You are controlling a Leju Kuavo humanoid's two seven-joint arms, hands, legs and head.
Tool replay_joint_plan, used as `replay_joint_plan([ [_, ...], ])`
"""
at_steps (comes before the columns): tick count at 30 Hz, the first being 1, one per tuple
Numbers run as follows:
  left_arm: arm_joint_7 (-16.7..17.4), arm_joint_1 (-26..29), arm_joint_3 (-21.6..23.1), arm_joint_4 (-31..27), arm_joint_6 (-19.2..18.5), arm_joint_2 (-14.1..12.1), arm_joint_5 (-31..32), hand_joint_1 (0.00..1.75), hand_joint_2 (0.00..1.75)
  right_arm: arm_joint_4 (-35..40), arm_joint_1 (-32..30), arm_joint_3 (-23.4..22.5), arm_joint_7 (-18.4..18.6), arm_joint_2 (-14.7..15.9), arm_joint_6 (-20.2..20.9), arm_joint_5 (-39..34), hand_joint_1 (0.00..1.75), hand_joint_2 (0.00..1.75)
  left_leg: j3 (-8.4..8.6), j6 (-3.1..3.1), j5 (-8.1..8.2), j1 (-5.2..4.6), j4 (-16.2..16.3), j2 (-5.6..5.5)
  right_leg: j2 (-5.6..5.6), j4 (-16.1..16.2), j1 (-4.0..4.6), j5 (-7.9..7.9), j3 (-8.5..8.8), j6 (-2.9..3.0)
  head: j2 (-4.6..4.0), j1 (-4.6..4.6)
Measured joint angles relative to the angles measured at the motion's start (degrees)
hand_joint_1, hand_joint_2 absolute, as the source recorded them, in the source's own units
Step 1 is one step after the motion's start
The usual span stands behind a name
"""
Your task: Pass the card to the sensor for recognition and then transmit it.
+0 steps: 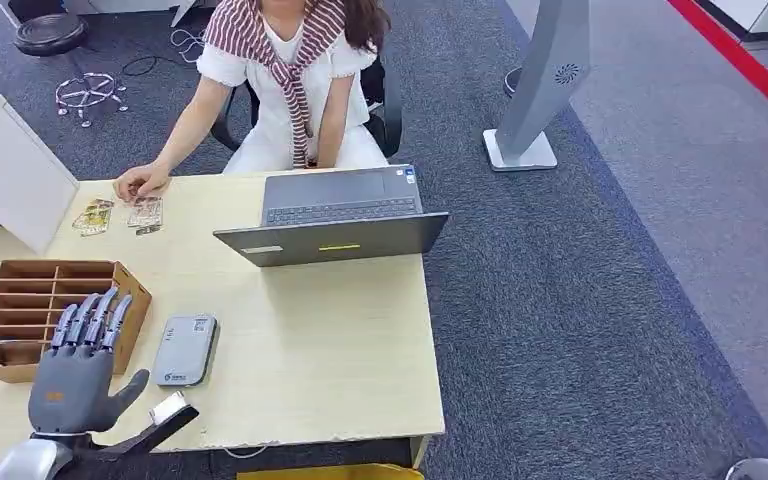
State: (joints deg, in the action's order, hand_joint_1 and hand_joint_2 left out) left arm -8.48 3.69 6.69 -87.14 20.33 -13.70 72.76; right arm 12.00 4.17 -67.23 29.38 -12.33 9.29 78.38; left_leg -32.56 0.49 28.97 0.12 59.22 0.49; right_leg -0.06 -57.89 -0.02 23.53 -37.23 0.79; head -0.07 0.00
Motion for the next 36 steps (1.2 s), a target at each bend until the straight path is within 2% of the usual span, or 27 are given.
replay_joint_plan([
  [8,0.9,0.4,0.0,0.2,-1.3,-0.4,-0.2,0.0,1.75,0.0,0.0,0.0,0.0,0.0,0.0,0.0,0.0,1.75,-0.01,0.01,0.01,0.0,0.0,0.0,0.0,0.0,0.0,0.01,0.0,0.0,-0.02,0.02],
  [12,1.9,1.2,0.0,0.7,-0.3,-0.5,-0.8,0.0,1.75,0.0,0.0,0.0,0.1,0.0,0.0,0.0,0.0,1.75,-0.01,0.01,0.02,0.0,0.0,0.0,0.0,0.0,0.0,0.01,0.0,0.0,0.0,0.0],
  [15,2.3,1.9,-0.1,1.6,1.7,-0.5,-1.7,0.0,1.75,0.0,0.0,0.0,0.1,0.0,0.0,0.0,0.0,1.75,-0.03,0.01,0.02,0.01,0.0,0.0,0.0,0.0,0.0,0.01,0.01,0.0,-0.02,0.02],
  [21,-0.1,5.0,-2.2,4.8,9.8,-0.1,-4.7,0.0,1.75,0.0,-0.1,0.0,-0.1,0.0,0.0,0.1,0.0,1.75,-0.01,-0.05,0.06,0.03,0.0,0.01,0.01,0.0,0.02,0.03,0.0,0.01,-0.02,0.02],
  [25,-0.3,5.9,-3.0,6.1,10.4,0.2,-5.0,0.0,1.75,0.0,-0.1,0.0,-0.1,0.0,0.0,0.1,0.0,1.75,-0.02,-0.05,0.06,0.03,0.0,-0.02,0.0,0.0,0.02,0.04,0.0,0.01,0.0,0.02],
  [31,-2.1,6.6,-5.7,7.4,14.3,1.3,-6.5,0.0,1.75,0.0,-0.1,0.0,-0.1,0.0,0.1,0.4,0.0,1.75,-0.02,-0.05,0.06,0.03,0.0,-0.02,0.0,0.0,0.02,0.04,0.01,0.01,0.0,0.02],
  [36,-3.4,6.4,-7.9,8.7,15.3,1.9,-6.3,0.0,1.75,0.0,0.0,0.0,-0.1,0.0,0.1,0.8,0.0,1.75,-0.01,-0.05,0.06,0.04,0.0,-0.02,0.0,0.0,0.03,0.04,0.0,0.01,-0.02,0.0],
])
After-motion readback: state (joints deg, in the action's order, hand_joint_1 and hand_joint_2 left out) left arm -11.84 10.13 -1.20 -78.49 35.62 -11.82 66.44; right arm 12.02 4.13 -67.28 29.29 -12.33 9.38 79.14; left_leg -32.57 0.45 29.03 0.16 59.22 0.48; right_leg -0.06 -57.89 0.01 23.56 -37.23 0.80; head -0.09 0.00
